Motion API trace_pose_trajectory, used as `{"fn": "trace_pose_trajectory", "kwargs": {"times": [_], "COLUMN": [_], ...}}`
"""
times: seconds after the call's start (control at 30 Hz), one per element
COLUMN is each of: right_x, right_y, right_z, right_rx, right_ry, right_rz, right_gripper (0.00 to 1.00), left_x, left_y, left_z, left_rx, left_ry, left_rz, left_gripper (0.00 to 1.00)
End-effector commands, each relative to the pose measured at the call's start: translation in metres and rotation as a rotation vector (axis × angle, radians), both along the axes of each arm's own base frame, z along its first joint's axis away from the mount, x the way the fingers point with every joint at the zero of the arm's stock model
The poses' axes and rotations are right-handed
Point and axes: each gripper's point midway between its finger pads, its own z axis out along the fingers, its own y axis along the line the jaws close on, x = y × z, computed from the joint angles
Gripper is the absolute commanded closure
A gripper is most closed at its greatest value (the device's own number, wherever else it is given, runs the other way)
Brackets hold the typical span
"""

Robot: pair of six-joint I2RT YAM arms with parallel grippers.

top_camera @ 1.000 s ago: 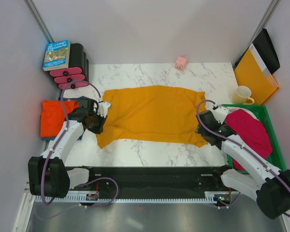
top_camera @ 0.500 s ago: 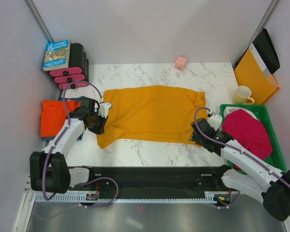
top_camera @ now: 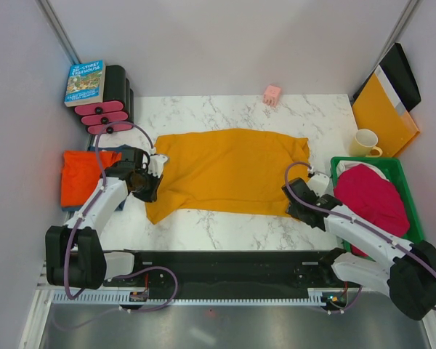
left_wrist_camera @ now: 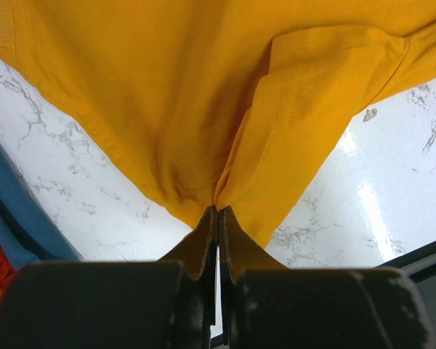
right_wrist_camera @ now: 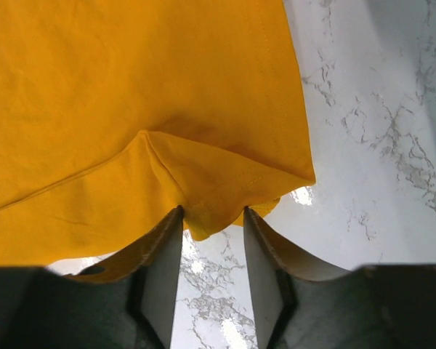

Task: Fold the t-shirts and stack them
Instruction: Flatten out the tshirt

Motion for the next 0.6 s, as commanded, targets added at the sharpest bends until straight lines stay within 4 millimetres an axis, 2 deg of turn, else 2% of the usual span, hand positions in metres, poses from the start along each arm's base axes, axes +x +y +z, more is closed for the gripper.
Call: {"fn": "trace_pose_trajectory", "kwargs": {"times": [0.0,0.07,0.2,0.4,0.53,0.57], "right_x": [0.0187,0.0207,0.0236,0.0254,0.0246,0.0237], "right_y": [0.0084,0.0090,0.0105,0.0142,0.0154,0.0154], "right_z": [0.0121,0.0122,0.0130,0.0117,0.0111,0.0099], "right_rx": [0.020,0.013,0.011,0.018,0.029,0.029], "right_ry": [-0.068,-0.065,-0.074,-0.067,-0.068,-0.063], "right_rz": [-0.015,-0.013,-0.006,0.003,0.007,0.009], "right_gripper": [0.56,0.56,0.63,0.65,0.75,0.81], "left_x": [0.0080,0.0078,0.0065,0.0041,0.0046,0.0047], "left_y": [-0.0030,-0.0027,-0.0016,-0.0014,-0.0017,-0.0011], "left_z": [0.0117,0.0126,0.0121,0.0109,0.0121,0.0121], "left_rx": [-0.019,-0.017,-0.014,-0.014,-0.014,-0.013], "left_ry": [-0.033,-0.038,-0.038,-0.035,-0.039,-0.039], "left_rz": [0.007,0.006,0.008,0.009,0.010,0.013], "left_gripper": [0.98,0.98,0.98,0.98,0.98,0.98]}}
